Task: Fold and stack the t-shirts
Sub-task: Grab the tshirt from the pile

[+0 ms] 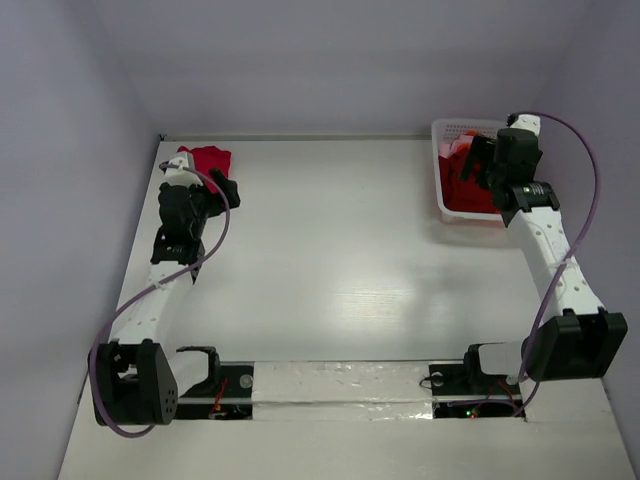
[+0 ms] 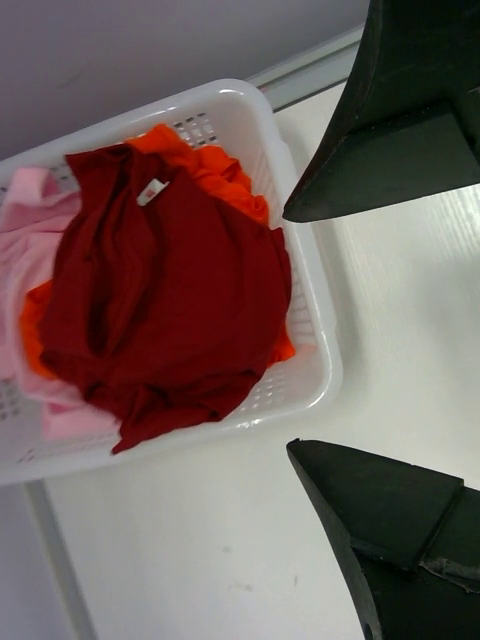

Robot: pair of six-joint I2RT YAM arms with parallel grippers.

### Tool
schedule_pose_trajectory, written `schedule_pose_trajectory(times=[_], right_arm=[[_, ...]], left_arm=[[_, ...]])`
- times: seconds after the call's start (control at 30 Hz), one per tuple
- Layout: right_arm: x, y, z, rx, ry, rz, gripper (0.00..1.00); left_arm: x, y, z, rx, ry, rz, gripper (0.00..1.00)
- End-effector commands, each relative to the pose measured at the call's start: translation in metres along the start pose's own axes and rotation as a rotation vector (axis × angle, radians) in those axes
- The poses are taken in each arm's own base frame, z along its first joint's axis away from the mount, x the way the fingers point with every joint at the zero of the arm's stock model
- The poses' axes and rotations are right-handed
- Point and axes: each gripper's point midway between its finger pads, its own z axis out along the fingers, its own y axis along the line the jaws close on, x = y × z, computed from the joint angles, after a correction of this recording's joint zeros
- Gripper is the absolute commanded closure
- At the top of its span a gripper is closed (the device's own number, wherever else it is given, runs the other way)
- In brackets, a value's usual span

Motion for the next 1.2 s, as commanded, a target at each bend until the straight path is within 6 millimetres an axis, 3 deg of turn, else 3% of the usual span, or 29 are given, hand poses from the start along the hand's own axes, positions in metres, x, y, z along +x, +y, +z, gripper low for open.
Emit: schedule_pose_trajectory(times=[0.0, 0.17, 0.33, 0.47, 0.67, 0.93, 0.97, 1.17], right_arm=[[-0.002, -0.007, 0.005, 0.051, 0.031, -0.019, 0.06], [0.017, -0.006, 0.03, 0.094, 0.096, -0.026, 0.07], [0.022, -0.003, 0.045, 0.103, 0.104, -0.021, 0.09], [0.022, -0.002, 0.058, 0.132, 0.118, -0.016, 0.09], [0.005, -0.001, 0.073, 0.179, 0.096, 0.003, 0.1], [0.013, -0.005, 0.11, 0.3, 0.158, -0.018, 0.13], [0.006, -0.009, 0.113, 0.313, 0.148, -0.001, 0.14], [0.004, -0.018, 0.135, 0.341, 0.16, 0.008, 0.16]], left_arm=[[-0.027, 0.0, 0.003, -0.019, -0.063, 0.021, 0.1], [-0.02, 0.002, 0.014, -0.029, -0.025, 0.019, 0.08], [-0.019, 0.001, 0.019, -0.019, -0.021, 0.021, 0.08], [-0.01, 0.003, 0.026, -0.022, 0.008, 0.021, 0.07], [0.0, 0.011, 0.034, -0.05, 0.028, 0.022, 0.07], [0.006, 0.014, 0.049, -0.064, 0.062, 0.024, 0.06], [0.006, 0.014, 0.05, -0.065, 0.064, 0.024, 0.06], [0.007, 0.013, 0.055, -0.054, 0.064, 0.024, 0.06]])
